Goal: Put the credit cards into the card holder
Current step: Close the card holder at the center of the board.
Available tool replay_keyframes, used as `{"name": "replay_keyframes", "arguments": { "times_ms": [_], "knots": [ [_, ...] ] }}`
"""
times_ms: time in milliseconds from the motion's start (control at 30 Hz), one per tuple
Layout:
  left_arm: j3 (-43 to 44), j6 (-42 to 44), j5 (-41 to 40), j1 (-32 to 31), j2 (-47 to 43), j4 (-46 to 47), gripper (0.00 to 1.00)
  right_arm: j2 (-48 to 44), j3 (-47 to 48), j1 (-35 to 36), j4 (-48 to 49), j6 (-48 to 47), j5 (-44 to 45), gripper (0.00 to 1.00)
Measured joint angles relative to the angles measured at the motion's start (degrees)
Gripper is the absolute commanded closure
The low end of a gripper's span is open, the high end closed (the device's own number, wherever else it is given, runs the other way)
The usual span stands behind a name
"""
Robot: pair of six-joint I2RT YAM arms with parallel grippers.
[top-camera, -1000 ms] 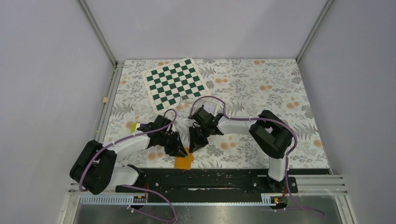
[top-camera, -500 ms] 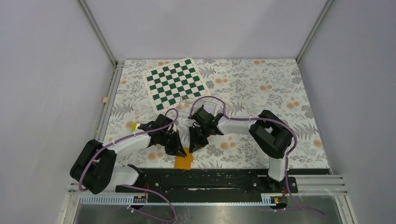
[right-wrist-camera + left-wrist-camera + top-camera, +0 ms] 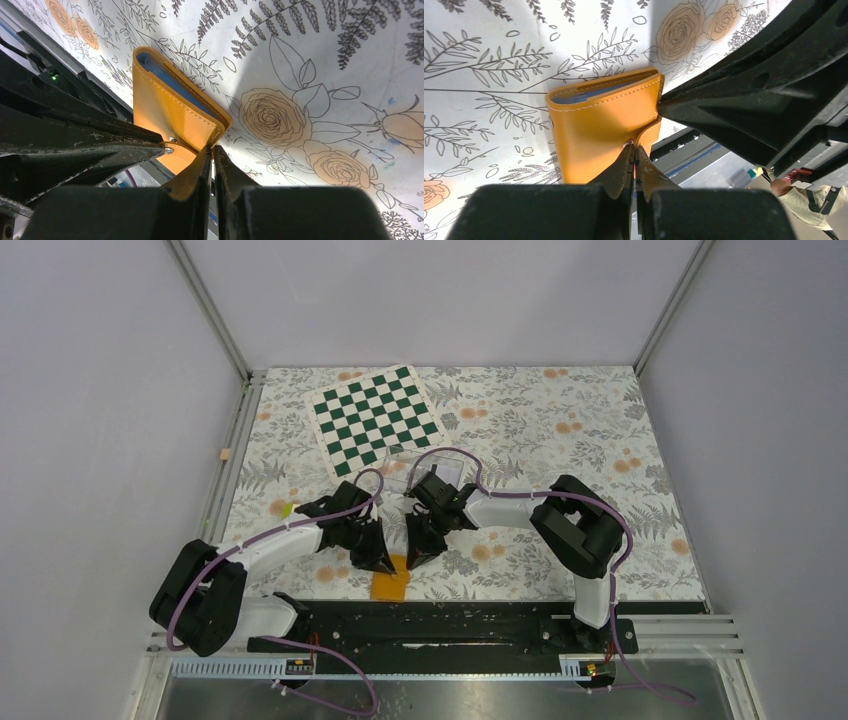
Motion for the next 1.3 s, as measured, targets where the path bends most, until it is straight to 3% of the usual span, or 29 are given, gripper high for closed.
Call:
{"name": "replay_keyframes", "arguments": {
  "times_ms": [867,1300],
  "knots": [
    [0.52,1.97,-3.82,-0.92,1.14,-1.42,1.00,-2.19,-1.60,0.00,3.72,-0.11,-0.55,0.89],
    [0.55,1.97,-3.96,-0.98,1.14,-1.36,1.00,3.76,6.97,1.90,-1.29,-2.34,1.73,1.00]
  ]
}}
